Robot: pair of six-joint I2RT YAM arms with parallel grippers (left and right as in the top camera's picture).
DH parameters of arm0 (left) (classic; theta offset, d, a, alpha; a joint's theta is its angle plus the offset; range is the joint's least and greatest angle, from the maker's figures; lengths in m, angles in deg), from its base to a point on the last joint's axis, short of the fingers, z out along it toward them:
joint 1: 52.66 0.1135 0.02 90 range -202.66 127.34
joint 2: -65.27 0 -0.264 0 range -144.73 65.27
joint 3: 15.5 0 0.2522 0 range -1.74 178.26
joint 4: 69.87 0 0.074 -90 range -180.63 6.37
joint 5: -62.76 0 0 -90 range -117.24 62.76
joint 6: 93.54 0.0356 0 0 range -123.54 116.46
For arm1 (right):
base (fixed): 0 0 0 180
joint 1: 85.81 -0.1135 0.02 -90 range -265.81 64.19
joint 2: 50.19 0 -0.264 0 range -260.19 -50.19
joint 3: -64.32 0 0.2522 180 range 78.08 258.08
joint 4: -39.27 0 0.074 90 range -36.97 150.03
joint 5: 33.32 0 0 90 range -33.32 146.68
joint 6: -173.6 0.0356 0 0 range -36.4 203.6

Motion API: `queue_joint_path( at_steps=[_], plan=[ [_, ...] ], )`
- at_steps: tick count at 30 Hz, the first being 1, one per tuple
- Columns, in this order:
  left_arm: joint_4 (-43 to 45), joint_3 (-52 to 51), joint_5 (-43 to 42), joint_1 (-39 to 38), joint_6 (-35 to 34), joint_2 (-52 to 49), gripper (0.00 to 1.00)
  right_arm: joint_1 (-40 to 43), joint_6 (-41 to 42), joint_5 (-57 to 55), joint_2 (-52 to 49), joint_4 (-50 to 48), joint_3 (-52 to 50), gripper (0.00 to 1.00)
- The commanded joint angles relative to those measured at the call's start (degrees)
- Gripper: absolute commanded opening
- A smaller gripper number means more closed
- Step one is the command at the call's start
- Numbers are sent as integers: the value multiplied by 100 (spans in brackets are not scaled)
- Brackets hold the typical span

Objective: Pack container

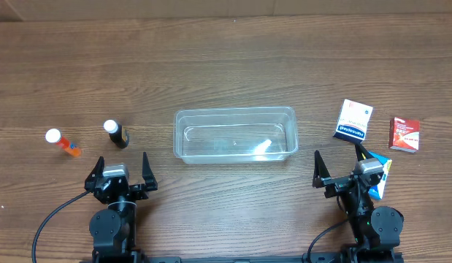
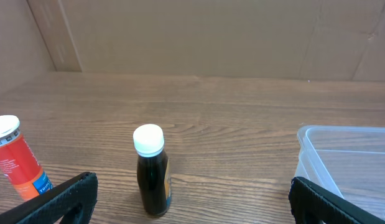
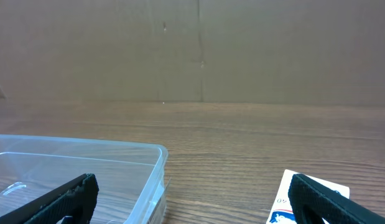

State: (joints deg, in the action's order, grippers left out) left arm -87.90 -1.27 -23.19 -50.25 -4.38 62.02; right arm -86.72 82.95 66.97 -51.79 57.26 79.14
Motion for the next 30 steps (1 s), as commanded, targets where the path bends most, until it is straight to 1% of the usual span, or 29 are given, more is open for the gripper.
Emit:
queue_joint_path(
  at_steps=[1, 21, 24, 30],
  plan=[
    [17, -20, -50, 57, 127, 70, 100, -52, -24, 33, 57, -48, -59, 100],
    [17, -20, -50, 57, 129, 70, 100, -52, -17, 37, 59, -48, -59, 100],
    [17, -20, -55, 57, 127, 68, 100, -52, 232, 33, 57, -46, -59, 100],
    [-74, 81, -74, 57, -153, 68, 100, -52, 240, 4, 57, 48, 17, 100]
  ],
)
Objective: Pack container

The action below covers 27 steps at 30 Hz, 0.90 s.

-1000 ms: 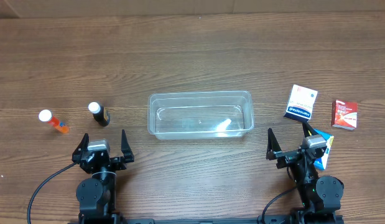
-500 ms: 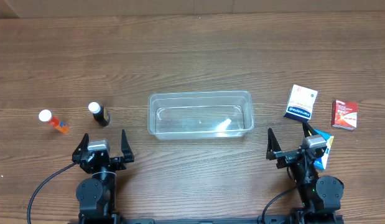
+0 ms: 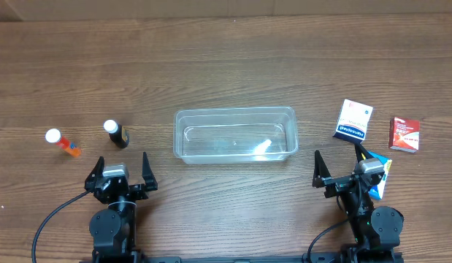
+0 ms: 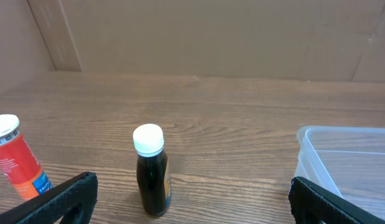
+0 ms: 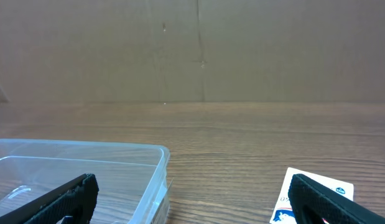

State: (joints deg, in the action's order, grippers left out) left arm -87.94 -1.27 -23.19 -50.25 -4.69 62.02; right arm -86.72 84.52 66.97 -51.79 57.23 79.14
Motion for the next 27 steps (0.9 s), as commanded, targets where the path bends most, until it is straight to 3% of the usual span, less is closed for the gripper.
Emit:
queue_joint_path(
  at_steps=[1, 7, 11, 21, 27],
  plan=[
    [-247, 262, -72, 57, -122, 68, 100, -52, 92, -122, 50, 203, 155, 100],
    [-935, 1185, -63, 57, -341, -125, 100, -52, 533, -476, -341, 455, 734, 100],
    [-1456, 2159, 11, 57, -531, -850, 100, -52, 664, -529, -1161, 754, 1589, 100],
    [-3213, 4795, 120, 57, -531, -3539, 100, -52, 658, -505, -3851, 2312, 4269, 100],
    [-4638, 6553, 4, 59, -533, -5274, 100, -42, 614, -507, -5504, 3901, 5930, 100]
  ],
)
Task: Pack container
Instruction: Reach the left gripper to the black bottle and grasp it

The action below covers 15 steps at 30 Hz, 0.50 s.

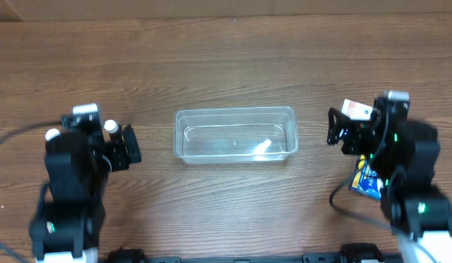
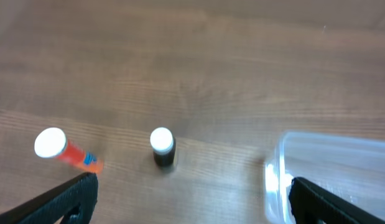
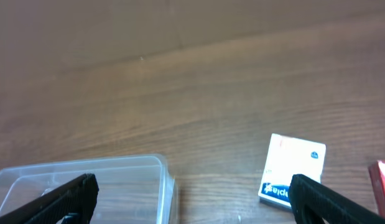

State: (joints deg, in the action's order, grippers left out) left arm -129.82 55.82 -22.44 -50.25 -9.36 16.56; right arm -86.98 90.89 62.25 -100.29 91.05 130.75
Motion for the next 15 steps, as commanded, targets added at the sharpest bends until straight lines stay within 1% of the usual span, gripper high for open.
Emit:
queue_joint_path(
  at_steps=[1, 4, 7, 9, 11, 13, 15],
  plan=[
    [-680, 1119, -155, 61, -63, -1008, 100, 7, -22, -37, -981, 883, 1060, 100],
    [-1360, 1886, -470, 63, -63, -1794, 100, 92, -22, -37, -1725, 1720, 1698, 100],
    [-2282, 2682, -638, 63, -63, -2535, 100, 201, -20, -39, -2358, 2437, 2188, 100],
    [-2785, 3104, -861, 63, -63, -2885, 100, 269, 2, -33, -2592, 2632, 2310, 100],
    [-2922, 3274, -931, 63, -57, -3053, 100, 328, 7, -35, -2682, 2629, 2312, 100],
    [-2857, 3283, -697, 87, -22, -3104, 100, 365, 4, -39, -2684, 2583, 2312, 100],
    [-2741, 3283, -448, 184, -192, -3145, 100, 393, 4, -39, -2684, 2533, 2312, 100]
  ],
)
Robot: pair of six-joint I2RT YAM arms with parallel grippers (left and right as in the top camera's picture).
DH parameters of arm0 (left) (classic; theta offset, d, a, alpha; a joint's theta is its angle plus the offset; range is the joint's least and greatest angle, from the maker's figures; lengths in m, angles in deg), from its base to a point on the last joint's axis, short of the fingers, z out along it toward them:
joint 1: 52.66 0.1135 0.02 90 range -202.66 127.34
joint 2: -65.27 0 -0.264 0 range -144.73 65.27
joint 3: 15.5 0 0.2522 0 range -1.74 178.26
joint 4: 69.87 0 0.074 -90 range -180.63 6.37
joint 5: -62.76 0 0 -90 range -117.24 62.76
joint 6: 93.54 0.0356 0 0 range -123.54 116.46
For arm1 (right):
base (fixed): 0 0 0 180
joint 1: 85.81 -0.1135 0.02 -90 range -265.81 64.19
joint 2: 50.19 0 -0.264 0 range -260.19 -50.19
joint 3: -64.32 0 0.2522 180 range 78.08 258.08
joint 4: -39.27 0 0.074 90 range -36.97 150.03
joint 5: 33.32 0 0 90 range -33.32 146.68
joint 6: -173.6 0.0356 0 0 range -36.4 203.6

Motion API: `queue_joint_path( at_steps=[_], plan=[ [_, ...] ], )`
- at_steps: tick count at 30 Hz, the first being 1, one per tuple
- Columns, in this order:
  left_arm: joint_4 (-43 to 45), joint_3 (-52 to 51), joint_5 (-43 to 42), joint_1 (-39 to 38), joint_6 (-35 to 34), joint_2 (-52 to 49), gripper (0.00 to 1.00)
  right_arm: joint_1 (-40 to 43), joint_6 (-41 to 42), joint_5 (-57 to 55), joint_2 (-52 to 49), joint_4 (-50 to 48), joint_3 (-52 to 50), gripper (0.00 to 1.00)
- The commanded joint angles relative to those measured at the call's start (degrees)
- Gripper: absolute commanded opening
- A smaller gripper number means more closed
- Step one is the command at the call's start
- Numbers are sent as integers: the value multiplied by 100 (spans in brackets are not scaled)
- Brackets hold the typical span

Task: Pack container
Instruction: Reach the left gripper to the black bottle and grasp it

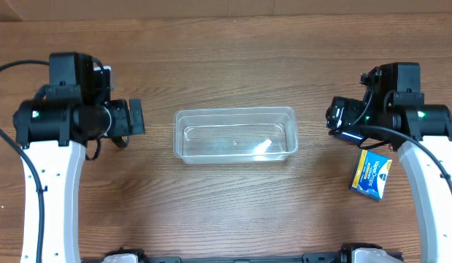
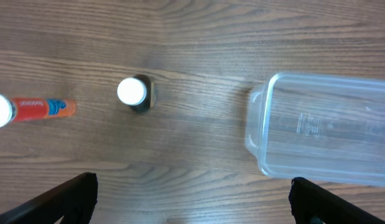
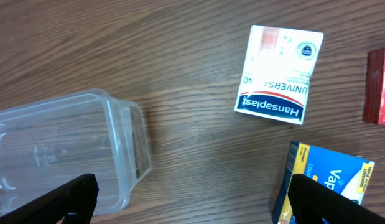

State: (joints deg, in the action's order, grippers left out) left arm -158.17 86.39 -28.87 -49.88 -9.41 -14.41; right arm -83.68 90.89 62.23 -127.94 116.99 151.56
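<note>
The clear plastic container (image 1: 235,136) sits at mid-table and holds nothing. In the left wrist view a dark bottle with a white cap (image 2: 135,93) stands upright beside a lying orange tube (image 2: 33,107), with the container's left end (image 2: 323,134) to their right. My left gripper (image 2: 192,208) hangs open above the wood between bottle and container. My right gripper (image 3: 192,208) is open too, high over the wood. Below it are a white Hansaplast box (image 3: 279,74), a blue box (image 3: 323,186), a red box (image 3: 379,87) and the container's right end (image 3: 61,149).
In the overhead view my left arm (image 1: 72,109) covers the bottle and tube, and my right arm (image 1: 397,109) covers the white and red boxes. Only the blue box (image 1: 370,175) shows there. A cardboard wall lines the table's far edge.
Both arms have risen and reached farther over the table, and the wrist cameras now look almost straight down. Both grippers are still open. No object has shifted.
At the first two moments both arms rested low at the table's front edge, grippers open, facing the bottle and the boxes. Then they were lifted and tilted downward. Now they hover on either side of the container, above the items.
</note>
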Motion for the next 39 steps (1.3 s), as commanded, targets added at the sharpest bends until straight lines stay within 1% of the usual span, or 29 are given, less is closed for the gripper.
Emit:
queue_joint_path(
  at_steps=[1, 8, 17, 20, 21, 23, 24, 25, 27, 28, 29, 31, 33, 36, 39],
  plan=[
    [146, 223, 225, 254, -238, -74, 100, 74, 4, -35, 79, -61, 232, 100],
    [380, 223, 94, 887, -240, -656, 100, 74, 4, -35, 79, -59, 232, 100],
    [568, 223, 94, 920, -186, -2107, 100, 74, 4, -35, 79, -57, 229, 100],
    [546, 223, 92, 918, -186, -2590, 97, 74, 4, -35, 81, -57, 232, 100],
    [555, 223, 96, 920, -186, -2806, 93, 74, 4, -35, 79, -57, 232, 100],
    [551, 223, 96, 922, -186, -2968, 82, 74, 4, -35, 79, -55, 232, 100],
    [544, 223, 96, 922, -186, -3016, 79, 74, 4, -35, 79, -46, 229, 100],
    [546, 223, 96, 920, -186, -3051, 77, 74, 4, -35, 79, -42, 232, 100],
    [573, 223, 98, 920, -186, -3069, 75, 74, 4, -35, 79, -39, 229, 100],
    [603, 225, 173, 920, -186, -3069, 71, 74, 4, -35, 79, -39, 229, 100],
    [597, 225, 227, 920, -186, -3069, 69, 74, 4, -35, 79, -35, 229, 100],
    [599, 225, 227, 920, -184, -3069, 68, 74, 4, -35, 79, -35, 229, 100],
    [625, 223, 229, 920, -184, -3069, 64, 74, 4, -35, 79, -37, 229, 100],
    [643, 223, 225, 920, -186, -3069, 51, 74, 4, -35, 79, -33, 229, 100],
    [640, 223, 225, 920, -184, -3069, 46, 74, 4, -35, 79, -31, 229, 100]
  ],
)
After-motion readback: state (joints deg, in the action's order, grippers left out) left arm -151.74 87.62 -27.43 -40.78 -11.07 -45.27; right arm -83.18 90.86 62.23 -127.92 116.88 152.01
